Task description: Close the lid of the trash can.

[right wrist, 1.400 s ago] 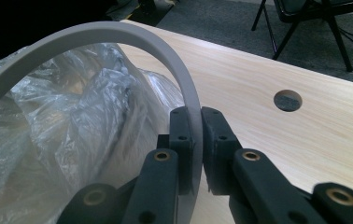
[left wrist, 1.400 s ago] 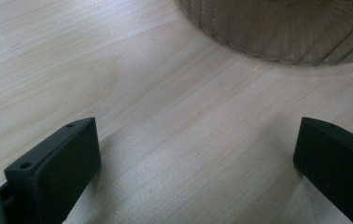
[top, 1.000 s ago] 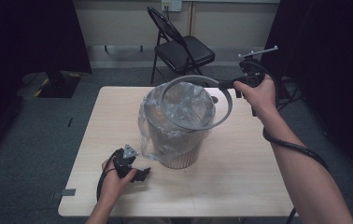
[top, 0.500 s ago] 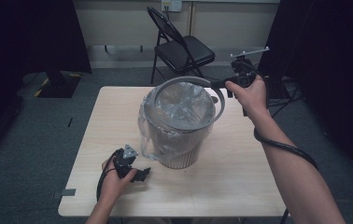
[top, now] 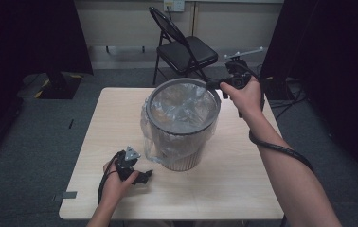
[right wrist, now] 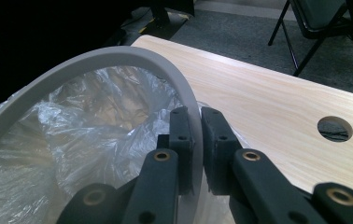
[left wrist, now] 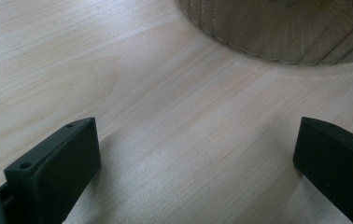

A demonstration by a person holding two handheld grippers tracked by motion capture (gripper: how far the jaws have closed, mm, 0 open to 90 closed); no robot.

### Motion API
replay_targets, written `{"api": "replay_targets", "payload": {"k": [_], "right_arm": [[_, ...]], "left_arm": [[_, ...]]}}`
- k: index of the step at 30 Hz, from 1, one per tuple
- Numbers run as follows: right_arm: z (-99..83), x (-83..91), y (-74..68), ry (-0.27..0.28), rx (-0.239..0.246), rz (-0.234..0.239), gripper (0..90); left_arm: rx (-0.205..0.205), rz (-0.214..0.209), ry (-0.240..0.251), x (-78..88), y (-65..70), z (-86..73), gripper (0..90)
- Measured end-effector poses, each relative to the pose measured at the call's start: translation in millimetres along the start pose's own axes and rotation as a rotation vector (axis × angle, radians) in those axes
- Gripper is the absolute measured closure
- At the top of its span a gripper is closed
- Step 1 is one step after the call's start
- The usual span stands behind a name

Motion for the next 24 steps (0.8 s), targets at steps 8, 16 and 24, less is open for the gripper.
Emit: {"api": "replay_targets", "payload": {"k": [8,16,24], "right_arm": [[-0.6,-2.8,-4.0,-0.013,0.013,-0.021,83.6],[-2.8,-7.4,-6.0,-0.012,0.033,-0.039,83.5],[-3.8,-7.3,-6.6,-0.012,0.064,-0.051,82.6]], "left_arm": [[0.0,0.001,0.0,0.0,0.0,0.0,0.0],[0.0,0.0,0.0,0.0,0.0,0.0,0.0],[0.004,-0.001,0.003,-0.2,0.3,0.0,0.0]]}}
Point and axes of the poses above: each handheld gripper's, and its own axes: x roughly backward along the jaws, z roughly out of its top, y roughly to its right, the point moved 1 cm from there along -x, roughly forward along the jaws, and after that the axes turned 13 degrees about -y, right-handed, at the moved point
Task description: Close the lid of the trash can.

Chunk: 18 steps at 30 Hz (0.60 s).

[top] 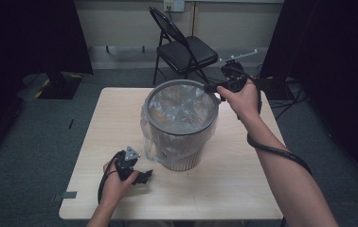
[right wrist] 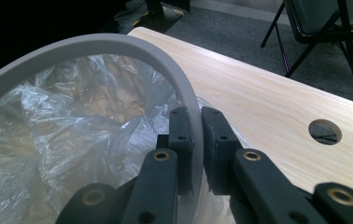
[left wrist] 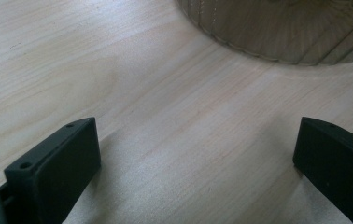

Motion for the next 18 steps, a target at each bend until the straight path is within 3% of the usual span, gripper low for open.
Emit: {"api": "replay_targets", "payload": {"k": [5,9,13,18], "right_arm": [[-3.0,1.4,1.5,0.035,0.041,-0.019,55.4],[-4.7,7.9,8.6,0.052,0.045,0.004,38.1],[-11.1,15.4,17.6,0.039,0.019,-0.021,30.3],[-19.8,23.4,28.0,0.045,0.009,-0.001,23.4]], "left_arm": [[0.0,0.0,0.0,0.0,0.0,0.0,0.0],[0.001,0.001,0.0,0.0,0.1,0.0,0.0],[0.0,0.0,0.0,0.0,0.0,0.0,0.0],[0.0,0.0,0.0,0.0,0.0,0.0,0.0]]}}
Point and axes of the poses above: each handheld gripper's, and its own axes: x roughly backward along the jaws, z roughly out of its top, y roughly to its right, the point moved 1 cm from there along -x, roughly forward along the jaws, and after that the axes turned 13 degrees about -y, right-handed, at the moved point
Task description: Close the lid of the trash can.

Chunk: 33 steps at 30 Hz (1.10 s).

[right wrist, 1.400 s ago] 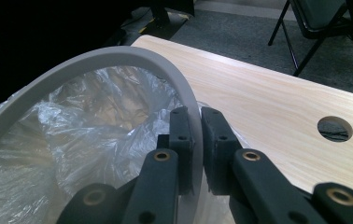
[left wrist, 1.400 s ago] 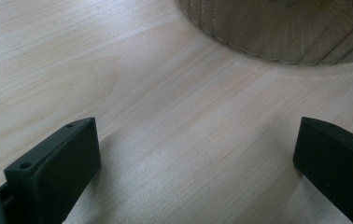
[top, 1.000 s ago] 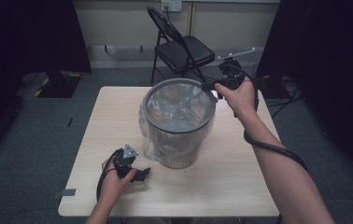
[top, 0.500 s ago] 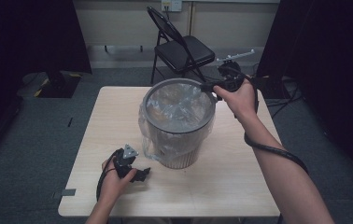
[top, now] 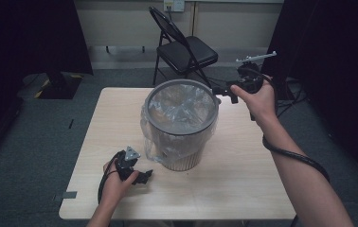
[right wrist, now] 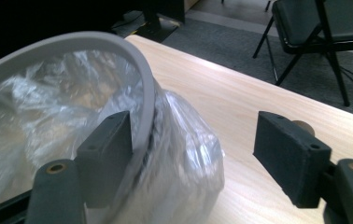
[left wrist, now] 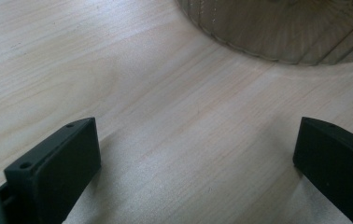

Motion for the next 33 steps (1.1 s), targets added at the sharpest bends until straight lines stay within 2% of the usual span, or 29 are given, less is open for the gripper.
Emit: {"api": "replay_targets", "payload": {"k": [5,11,20,33], "right_arm": [[-6.6,7.1,7.2,-0.014,0.011,0.019,21.7],[-11.9,12.4,13.4,-0.034,0.011,0.014,16.2],[-20.0,10.4,16.4,-0.071,0.015,0.011,15.5],[-31.6,7.7,22.3,-0.084,0.015,0.018,15.5]], "left_arm": [[-0.006,0.0,-0.002,-0.1,-0.6,0.2,0.0],[-0.008,0.0,-0.002,-0.1,-0.7,0.3,0.0],[-0.006,0.0,-0.002,-0.1,-0.6,0.2,0.0],[-0.005,-0.001,0.0,-0.2,-0.4,0.2,0.0]]}}
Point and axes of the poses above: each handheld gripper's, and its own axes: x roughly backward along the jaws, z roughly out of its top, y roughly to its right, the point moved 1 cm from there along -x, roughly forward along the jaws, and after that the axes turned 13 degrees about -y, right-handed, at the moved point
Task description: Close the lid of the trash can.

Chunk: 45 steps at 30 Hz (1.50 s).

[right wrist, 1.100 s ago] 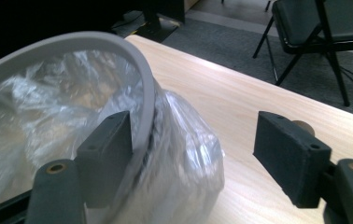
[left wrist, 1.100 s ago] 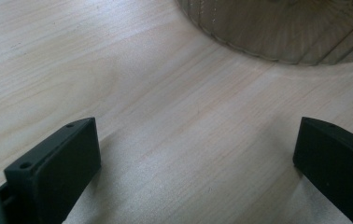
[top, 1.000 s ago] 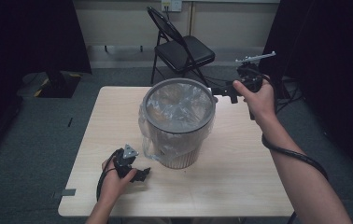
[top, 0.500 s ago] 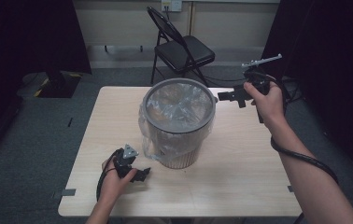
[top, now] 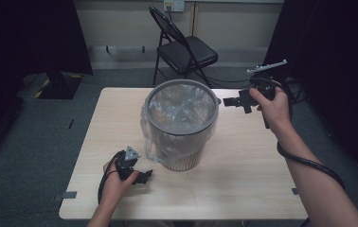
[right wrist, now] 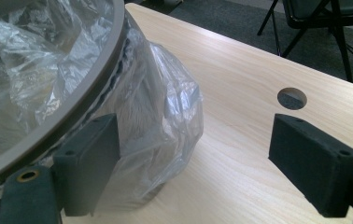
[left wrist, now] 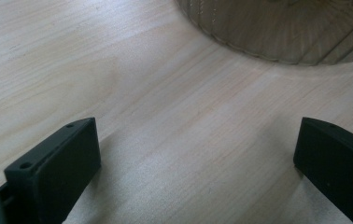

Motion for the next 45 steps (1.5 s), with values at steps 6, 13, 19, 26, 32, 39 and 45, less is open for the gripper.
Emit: {"api": "replay_targets", "payload": {"k": [6,13,19,26,32,39,45], "right_arm": [[-6.1,-4.7,0.0,0.003,0.014,0.013,15.6],[-10.0,-7.0,-1.9,0.002,0.029,0.021,15.6],[-15.7,-9.3,-0.3,0.002,0.033,0.026,15.6],[-25.5,-16.4,3.6,-0.01,0.026,0.038,15.7],[-33.8,-21.9,7.2,-0.009,0.015,0.049,15.9],[-41.2,-30.1,8.8,-0.024,0.012,0.054,15.9],[-47.2,-36.0,11.0,-0.023,0.003,0.056,16.1]], "left_arm": [[0.0,0.0,0.0,0.0,0.0,0.0,0.0],[0.0,0.0,0.0,0.0,0.0,0.0,0.0],[-0.002,0.002,-0.002,0.1,-0.2,0.0,0.0],[0.001,0.001,0.001,-0.1,0.0,0.0,0.0],[0.0,0.001,0.001,-0.1,0.0,0.0,0.0],[0.001,0.001,0.001,-0.2,0.1,0.0,0.0],[-0.001,0.002,0.0,-0.1,-0.1,0.0,0.0]]}}
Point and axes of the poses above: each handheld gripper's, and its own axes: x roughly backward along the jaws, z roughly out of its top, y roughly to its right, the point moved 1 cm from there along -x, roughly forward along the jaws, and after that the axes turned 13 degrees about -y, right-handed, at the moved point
